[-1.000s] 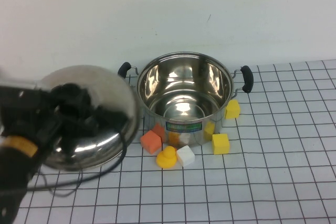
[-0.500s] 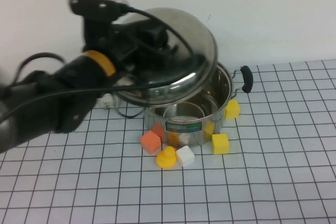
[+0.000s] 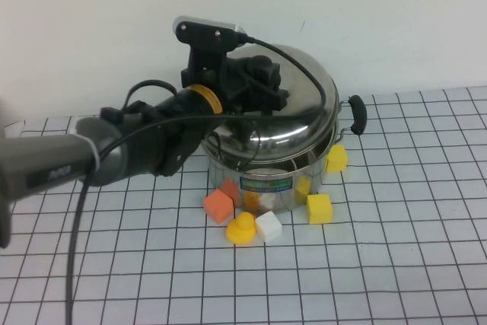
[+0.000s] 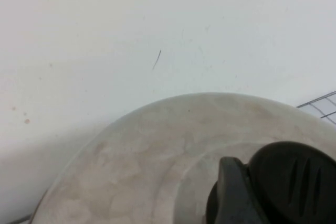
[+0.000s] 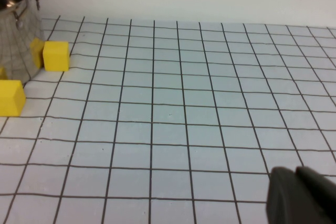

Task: Cover the pot
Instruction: Place the pot lid on the pot

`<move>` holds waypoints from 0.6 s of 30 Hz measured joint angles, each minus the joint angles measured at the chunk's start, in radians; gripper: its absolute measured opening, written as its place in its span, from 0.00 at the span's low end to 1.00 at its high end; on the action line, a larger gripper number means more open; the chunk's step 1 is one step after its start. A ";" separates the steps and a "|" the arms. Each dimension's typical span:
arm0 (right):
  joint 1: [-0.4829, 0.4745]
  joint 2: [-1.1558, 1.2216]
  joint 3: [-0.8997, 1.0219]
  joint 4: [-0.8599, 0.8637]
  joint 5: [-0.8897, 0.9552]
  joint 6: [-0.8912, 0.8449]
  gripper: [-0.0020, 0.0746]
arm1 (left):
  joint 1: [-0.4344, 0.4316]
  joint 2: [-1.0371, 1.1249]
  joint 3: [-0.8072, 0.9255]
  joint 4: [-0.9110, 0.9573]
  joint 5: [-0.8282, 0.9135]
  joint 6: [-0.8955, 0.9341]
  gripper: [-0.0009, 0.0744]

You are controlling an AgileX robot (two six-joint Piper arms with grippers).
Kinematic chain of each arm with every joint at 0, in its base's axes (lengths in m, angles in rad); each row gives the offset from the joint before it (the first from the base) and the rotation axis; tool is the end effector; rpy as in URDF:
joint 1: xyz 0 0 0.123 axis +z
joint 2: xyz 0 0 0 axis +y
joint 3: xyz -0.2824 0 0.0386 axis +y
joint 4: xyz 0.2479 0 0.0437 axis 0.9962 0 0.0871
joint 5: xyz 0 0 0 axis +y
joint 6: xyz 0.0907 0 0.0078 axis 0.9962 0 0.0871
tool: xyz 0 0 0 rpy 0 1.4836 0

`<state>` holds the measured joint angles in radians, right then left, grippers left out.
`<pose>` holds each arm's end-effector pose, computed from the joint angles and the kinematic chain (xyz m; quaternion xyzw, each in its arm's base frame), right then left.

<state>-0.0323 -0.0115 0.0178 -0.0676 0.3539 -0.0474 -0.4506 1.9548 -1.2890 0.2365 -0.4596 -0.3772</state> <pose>0.0529 -0.0038 0.1759 -0.0242 0.7961 -0.0525 0.6023 0.4039 -0.2059 0.2397 0.1410 0.7380 -0.2367 0.6160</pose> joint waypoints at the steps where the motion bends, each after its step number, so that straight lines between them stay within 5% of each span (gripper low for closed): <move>1: 0.000 0.000 0.000 0.000 0.000 0.000 0.04 | 0.000 0.017 -0.012 0.000 -0.002 0.000 0.45; 18: 0.000 0.000 0.000 0.000 0.000 0.000 0.04 | -0.002 0.094 -0.070 0.000 0.000 0.050 0.45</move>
<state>-0.0323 -0.0115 0.0178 -0.0676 0.3539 -0.0474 -0.4522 2.0485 -1.3587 0.2365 -0.4599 -0.3269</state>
